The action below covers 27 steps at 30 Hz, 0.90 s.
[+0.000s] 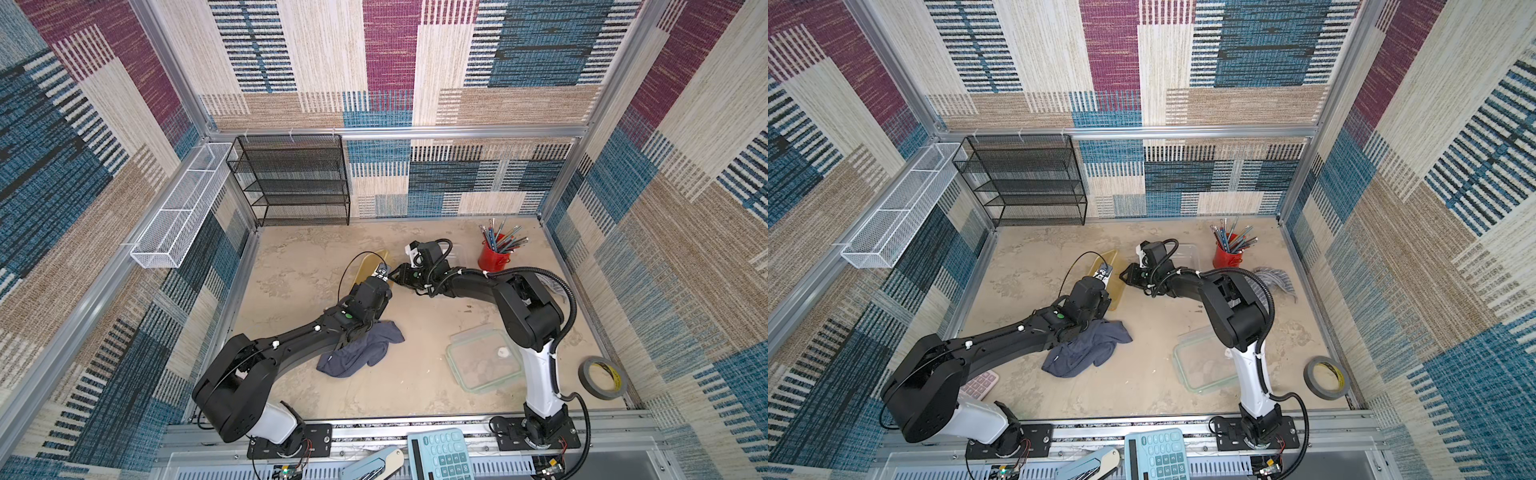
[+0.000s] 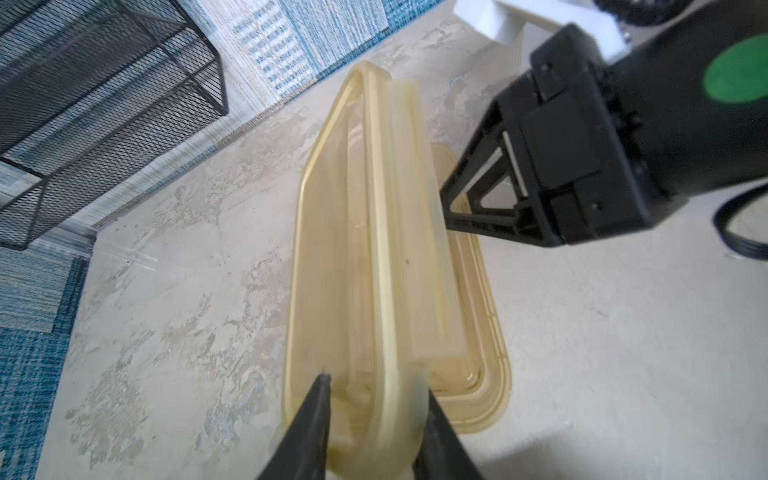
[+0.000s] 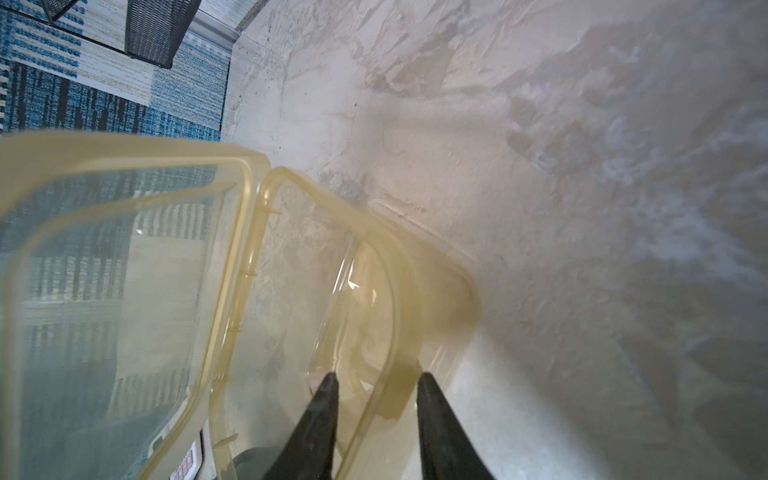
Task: Wipe the insides of the lunch boxes
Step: Open the lid of the lunch box.
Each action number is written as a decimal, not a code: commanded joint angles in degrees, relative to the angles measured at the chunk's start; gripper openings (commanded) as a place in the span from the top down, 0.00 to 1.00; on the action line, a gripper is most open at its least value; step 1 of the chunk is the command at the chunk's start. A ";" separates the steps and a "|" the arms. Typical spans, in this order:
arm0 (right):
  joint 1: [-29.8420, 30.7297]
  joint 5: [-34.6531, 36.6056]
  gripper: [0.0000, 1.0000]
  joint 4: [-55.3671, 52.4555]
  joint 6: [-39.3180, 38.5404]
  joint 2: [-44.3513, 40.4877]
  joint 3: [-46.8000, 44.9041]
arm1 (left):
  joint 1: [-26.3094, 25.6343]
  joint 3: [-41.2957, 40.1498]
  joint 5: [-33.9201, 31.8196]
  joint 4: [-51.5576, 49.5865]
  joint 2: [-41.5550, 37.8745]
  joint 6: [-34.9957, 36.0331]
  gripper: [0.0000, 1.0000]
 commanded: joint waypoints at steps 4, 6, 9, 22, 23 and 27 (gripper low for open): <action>-0.25 1.38 0.66 -2.06 -1.17 -0.60 0.28 | 2.91 -2.24 8.26 2.09 -2.72 -5.05 0.76; -0.25 1.54 0.66 -2.20 -1.33 -0.61 0.46 | 4.30 -3.21 10.47 2.41 -4.01 -6.41 0.77; -0.25 1.74 0.66 -2.51 -1.60 -0.44 0.72 | 6.08 -4.62 14.18 3.38 -5.82 -8.21 0.79; -0.33 1.79 0.62 -2.37 -2.57 -1.19 0.30 | 10.25 -11.23 23.92 10.37 -10.29 -15.43 0.82; -0.32 1.73 0.59 -1.92 -2.73 -1.43 0.21 | 10.54 -11.70 24.04 10.52 -10.79 -15.73 0.82; -0.33 2.47 0.35 -0.71 -3.88 -3.21 -0.50 | 11.12 -12.48 24.04 10.40 -12.14 -16.82 0.84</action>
